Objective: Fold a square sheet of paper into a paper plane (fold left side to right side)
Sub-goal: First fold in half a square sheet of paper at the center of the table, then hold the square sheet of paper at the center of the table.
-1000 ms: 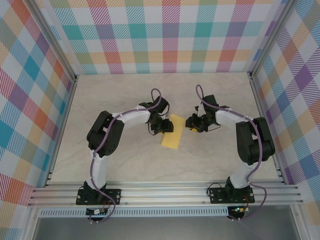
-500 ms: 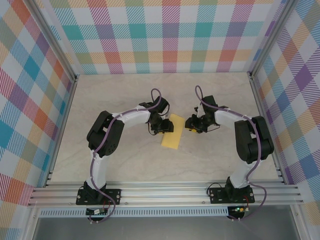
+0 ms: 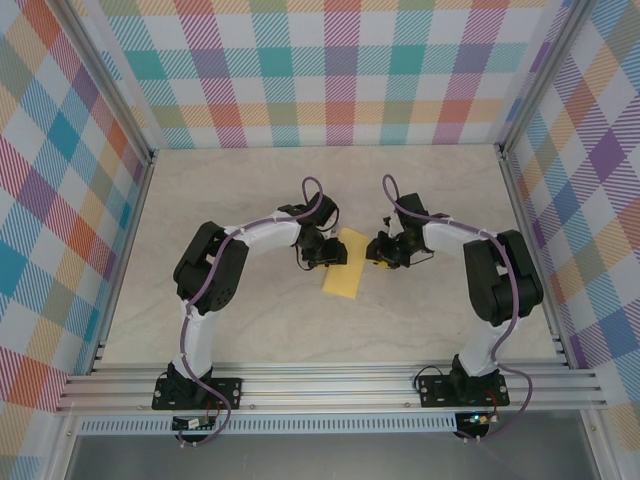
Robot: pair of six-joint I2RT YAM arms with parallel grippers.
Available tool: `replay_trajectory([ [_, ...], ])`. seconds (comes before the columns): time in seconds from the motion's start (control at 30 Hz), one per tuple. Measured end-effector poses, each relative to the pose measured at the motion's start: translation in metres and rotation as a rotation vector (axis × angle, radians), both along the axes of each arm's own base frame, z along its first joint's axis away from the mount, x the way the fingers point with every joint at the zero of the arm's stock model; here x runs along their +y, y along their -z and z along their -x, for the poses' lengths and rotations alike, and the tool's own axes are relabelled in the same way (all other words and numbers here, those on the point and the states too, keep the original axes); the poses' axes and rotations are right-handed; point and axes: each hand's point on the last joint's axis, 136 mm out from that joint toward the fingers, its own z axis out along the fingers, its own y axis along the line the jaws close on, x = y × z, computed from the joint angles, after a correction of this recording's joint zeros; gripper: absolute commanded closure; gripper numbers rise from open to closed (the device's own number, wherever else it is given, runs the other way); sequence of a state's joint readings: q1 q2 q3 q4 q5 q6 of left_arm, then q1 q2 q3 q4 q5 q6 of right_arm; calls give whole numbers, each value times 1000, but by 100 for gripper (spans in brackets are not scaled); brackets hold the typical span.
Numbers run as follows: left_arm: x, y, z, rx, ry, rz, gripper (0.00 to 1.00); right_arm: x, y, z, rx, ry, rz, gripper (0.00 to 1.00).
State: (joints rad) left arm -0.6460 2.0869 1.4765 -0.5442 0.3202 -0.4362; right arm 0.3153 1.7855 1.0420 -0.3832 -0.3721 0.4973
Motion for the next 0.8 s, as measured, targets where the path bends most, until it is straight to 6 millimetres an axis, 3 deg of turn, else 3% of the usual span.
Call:
replay_trajectory([
  [0.27,0,0,0,-3,7,0,52,-7,-22,-9,-82,30,29,72],
  [0.6,-1,0,0,-2,8,-1,52,-4,-21,-7,-66,30,9,73],
  [0.8,-1,0,0,-1,8,-2,52,6,-8,-2,-15,17,-17,79],
])
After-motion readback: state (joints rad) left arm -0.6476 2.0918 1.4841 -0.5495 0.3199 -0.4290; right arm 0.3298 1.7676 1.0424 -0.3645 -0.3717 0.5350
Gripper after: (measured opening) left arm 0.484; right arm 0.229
